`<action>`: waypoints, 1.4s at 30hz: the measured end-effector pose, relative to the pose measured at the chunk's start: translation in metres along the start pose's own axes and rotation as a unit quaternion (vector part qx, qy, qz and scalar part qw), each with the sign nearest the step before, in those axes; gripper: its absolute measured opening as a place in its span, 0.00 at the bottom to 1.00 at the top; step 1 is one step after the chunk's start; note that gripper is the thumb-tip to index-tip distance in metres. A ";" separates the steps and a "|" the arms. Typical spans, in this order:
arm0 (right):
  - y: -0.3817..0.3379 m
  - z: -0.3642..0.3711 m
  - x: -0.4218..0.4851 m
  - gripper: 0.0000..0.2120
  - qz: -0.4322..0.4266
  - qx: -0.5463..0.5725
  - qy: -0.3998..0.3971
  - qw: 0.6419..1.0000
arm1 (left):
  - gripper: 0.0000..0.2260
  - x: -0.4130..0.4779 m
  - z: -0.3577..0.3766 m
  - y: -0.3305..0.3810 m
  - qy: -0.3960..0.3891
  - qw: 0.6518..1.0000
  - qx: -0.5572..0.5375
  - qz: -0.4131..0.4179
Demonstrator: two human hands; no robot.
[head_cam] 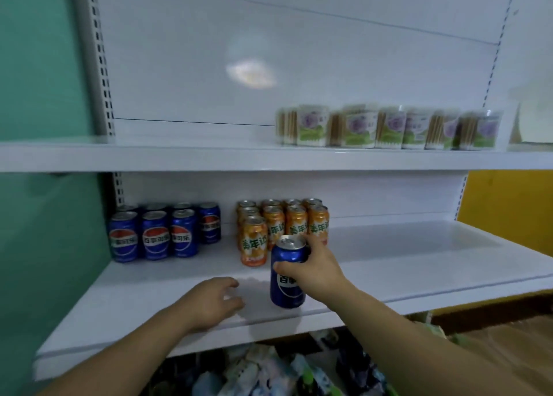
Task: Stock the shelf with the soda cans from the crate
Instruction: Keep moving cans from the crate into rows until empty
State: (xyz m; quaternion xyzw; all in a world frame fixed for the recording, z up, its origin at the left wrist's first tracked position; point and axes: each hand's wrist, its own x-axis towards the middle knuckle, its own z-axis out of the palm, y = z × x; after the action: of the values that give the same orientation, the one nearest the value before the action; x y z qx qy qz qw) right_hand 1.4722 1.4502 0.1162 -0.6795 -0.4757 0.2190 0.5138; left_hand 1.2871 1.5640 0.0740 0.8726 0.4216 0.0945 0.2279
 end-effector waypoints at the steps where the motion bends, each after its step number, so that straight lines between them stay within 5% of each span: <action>1: -0.001 0.011 0.004 0.26 -0.005 -0.004 -0.014 1.000 | 0.26 -0.003 -0.008 -0.022 0.000 0.999 0.034 -0.025; 4: -0.002 0.044 0.015 0.27 -0.017 -0.017 -0.053 0.998 | 0.31 -0.013 -0.029 -0.083 -0.016 0.984 0.128 -0.122; 8: 0.001 0.084 0.035 0.27 -0.022 -0.014 -0.074 0.997 | 0.32 -0.017 -0.043 -0.131 0.008 0.974 0.126 -0.187; 16: 0.002 0.135 0.086 0.25 -0.048 -0.048 -0.075 0.995 | 0.33 0.003 -0.036 -0.141 0.024 0.967 0.161 -0.195; 24: 0.012 0.179 0.139 0.40 -0.046 -0.038 -0.047 0.997 | 0.34 0.006 -0.036 -0.145 0.024 0.968 0.149 -0.199; 42: 0.031 0.220 0.194 0.45 -0.047 -0.044 0.029 0.998 | 0.34 0.004 -0.035 -0.147 0.025 0.969 0.144 -0.200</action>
State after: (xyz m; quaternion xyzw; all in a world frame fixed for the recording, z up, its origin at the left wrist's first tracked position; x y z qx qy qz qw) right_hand 1.3995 1.7267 0.0425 -0.6845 -0.5008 0.1536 0.5071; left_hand 1.1756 1.6577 0.0346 0.7915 0.6023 0.0068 0.1035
